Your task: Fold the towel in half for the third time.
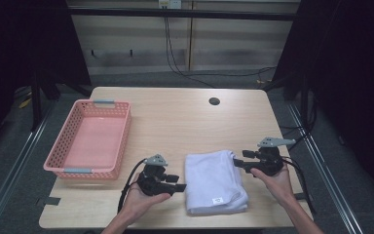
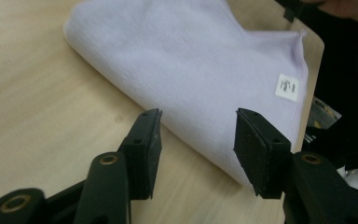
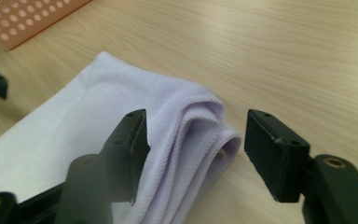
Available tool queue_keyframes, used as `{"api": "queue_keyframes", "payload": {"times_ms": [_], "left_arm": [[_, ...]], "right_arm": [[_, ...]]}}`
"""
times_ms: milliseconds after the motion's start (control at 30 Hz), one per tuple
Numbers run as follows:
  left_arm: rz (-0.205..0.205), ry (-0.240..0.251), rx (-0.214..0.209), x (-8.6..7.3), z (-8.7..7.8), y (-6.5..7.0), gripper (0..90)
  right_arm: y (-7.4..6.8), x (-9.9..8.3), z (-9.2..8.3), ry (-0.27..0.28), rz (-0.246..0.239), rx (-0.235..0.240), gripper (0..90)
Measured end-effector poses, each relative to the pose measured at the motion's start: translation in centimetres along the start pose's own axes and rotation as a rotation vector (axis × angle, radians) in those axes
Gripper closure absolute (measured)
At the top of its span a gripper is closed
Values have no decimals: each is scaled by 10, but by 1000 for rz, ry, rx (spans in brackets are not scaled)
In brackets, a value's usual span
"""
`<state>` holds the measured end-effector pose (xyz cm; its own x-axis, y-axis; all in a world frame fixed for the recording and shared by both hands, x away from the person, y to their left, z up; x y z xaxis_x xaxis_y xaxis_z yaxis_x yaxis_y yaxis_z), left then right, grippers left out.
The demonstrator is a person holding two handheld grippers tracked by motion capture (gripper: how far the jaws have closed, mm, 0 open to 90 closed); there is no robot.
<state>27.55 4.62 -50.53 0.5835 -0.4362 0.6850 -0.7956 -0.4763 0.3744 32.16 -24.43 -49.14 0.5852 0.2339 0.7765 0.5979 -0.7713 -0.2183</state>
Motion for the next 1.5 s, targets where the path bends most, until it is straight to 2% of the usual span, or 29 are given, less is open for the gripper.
{"api": "queue_keyframes", "payload": {"times_ms": [33,167,233,267,300,333,433,467,533,733,800,833,900,933,967,1000,1033,1100,1133,1200,1233,1267,1300,1333,1367,1400,1433,1500], "left_arm": [[7,-9,-14,-3,0,3,487],[2,-1,-20,-6,4,6,479],[-20,3,-35,-4,8,5,465],[-15,4,-19,-3,9,4,466],[-10,-4,-10,-2,10,4,463],[-5,-6,-22,-2,11,5,459],[-2,-38,-26,-6,19,7,458],[8,-61,-11,-8,22,8,460],[21,-73,-27,-11,27,11,459],[9,-67,-28,-18,23,14,426],[16,-69,-56,-22,21,19,406],[27,-58,-48,-21,18,21,403],[12,-49,-73,-20,19,25,401],[37,-64,-55,-23,20,26,402],[43,-92,-52,-26,22,25,402],[28,-89,-68,-28,24,25,384],[23,-88,-64,-28,26,27,387],[48,-100,-74,-29,31,32,366],[65,-111,-45,-31,33,33,360],[78,-100,-34,-31,36,35,430],[86,-97,-10,-31,36,34,458],[96,-94,-17,-32,36,35,520],[110,-95,-8,-33,36,35,576],[137,-95,14,-34,36,36,641],[135,-101,10,-34,36,37,671],[136,-106,16,-34,36,37,710],[126,-108,9,-34,36,36,742],[108,-112,-2,-34,36,33,767]], "right_arm": [[1,0,2,-7,-3,5,375],[8,2,16,-33,9,9,353],[11,2,23,-39,17,9,351],[11,3,27,-33,20,16,351],[11,3,31,-37,19,18,351],[12,3,34,-40,15,17,352],[14,-3,46,-70,16,16,362],[15,-6,49,-84,19,18,374],[17,-11,54,-110,17,16,374],[17,-16,58,-125,12,21,382],[18,-16,59,-128,15,27,381],[18,-16,59,-128,13,29,379],[18,-16,59,-127,14,30,380],[18,-16,60,-127,17,32,380],[18,-16,60,-129,20,32,381],[18,-17,60,-132,24,33,381],[19,-17,60,-133,25,35,380],[19,-17,60,-132,27,42,380],[19,-17,60,-133,26,42,381],[18,-18,60,-132,17,41,404],[16,-18,59,-137,9,54,424],[15,-18,59,-141,15,56,430],[15,-19,58,-143,18,64,509],[13,-19,58,-146,20,104,558],[12,-20,58,-142,13,102,562],[12,-20,58,-141,15,102,615],[10,-20,58,-142,15,121,639],[9,-20,58,-140,22,119,683]]}}
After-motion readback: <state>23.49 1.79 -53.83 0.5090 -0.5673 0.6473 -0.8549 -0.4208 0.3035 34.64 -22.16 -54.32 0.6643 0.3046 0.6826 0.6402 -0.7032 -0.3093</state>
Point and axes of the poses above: each handheld gripper's, and its own axes: z roughly forward along the jaws, x roughly out of its top, y roughly to its right, the point moved 6 cm from there along z, roughly forward along the jaws, and after that the axes turned 2 degrees about x, right-handed, at the moved point
